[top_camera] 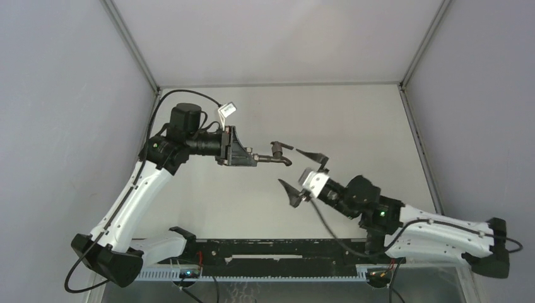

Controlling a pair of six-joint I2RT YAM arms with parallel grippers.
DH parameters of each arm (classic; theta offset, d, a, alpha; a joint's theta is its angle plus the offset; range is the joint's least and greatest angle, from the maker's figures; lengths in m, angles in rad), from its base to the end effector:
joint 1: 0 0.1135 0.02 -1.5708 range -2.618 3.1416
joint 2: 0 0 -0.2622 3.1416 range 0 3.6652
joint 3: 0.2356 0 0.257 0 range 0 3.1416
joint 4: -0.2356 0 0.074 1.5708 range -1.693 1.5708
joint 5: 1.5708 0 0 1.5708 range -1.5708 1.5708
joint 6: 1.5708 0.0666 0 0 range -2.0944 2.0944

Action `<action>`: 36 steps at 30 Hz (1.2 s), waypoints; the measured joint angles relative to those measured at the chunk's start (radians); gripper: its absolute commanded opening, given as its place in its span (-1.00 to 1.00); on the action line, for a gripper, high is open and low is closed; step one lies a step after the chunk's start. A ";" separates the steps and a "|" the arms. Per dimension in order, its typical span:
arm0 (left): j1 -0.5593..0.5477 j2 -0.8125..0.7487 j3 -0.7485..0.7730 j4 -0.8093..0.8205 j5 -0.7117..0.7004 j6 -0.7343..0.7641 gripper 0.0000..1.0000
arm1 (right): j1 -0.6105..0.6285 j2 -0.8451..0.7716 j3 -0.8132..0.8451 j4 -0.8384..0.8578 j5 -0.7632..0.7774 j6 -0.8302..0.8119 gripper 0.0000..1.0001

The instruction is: Install the water faucets

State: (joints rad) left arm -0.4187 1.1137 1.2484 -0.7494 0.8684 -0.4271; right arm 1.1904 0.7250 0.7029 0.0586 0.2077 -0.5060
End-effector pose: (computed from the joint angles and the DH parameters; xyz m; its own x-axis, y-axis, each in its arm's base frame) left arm 0.1981 -0.1438 0.3743 -0.8244 0.0739 -0.5612 0.5394 0.4036 -0.7391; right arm 0.0922 0.1936 0.3469 0.4151 -0.2392 -0.8778 -0.7212 0.5016 -0.4778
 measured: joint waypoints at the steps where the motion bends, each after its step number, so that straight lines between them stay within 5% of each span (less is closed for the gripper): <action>1: 0.000 0.003 0.000 -0.011 0.003 -0.009 -1.00 | 0.045 0.029 -0.032 0.064 0.056 -0.085 0.97; 6: 0.000 0.006 0.000 -0.034 0.027 -0.040 -1.00 | 0.134 0.200 -0.106 0.261 0.209 -0.389 0.80; 10: 0.000 0.006 0.000 -0.044 0.034 -0.045 -1.00 | 0.138 0.278 -0.114 0.360 0.259 -0.504 0.31; 17: 0.000 0.006 0.000 -0.071 0.038 -0.040 -1.00 | 0.124 0.304 -0.113 0.476 0.268 -0.548 -0.34; 24: 0.003 0.005 0.000 -0.079 0.051 -0.024 -1.00 | 0.104 0.303 -0.095 0.410 0.222 -0.502 -1.00; 31: 0.003 -0.020 0.000 -0.088 0.061 0.037 -1.00 | 0.059 0.253 -0.005 0.183 0.089 -0.339 -1.00; 36: 0.000 -0.086 -0.026 -0.056 0.062 0.100 -1.00 | -0.085 0.230 0.136 -0.065 -0.225 -0.109 -1.00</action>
State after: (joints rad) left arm -0.4191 1.0279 1.2221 -0.8055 0.9302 -0.3267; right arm 1.1049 0.9554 0.8387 -0.0067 -0.0170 -0.6155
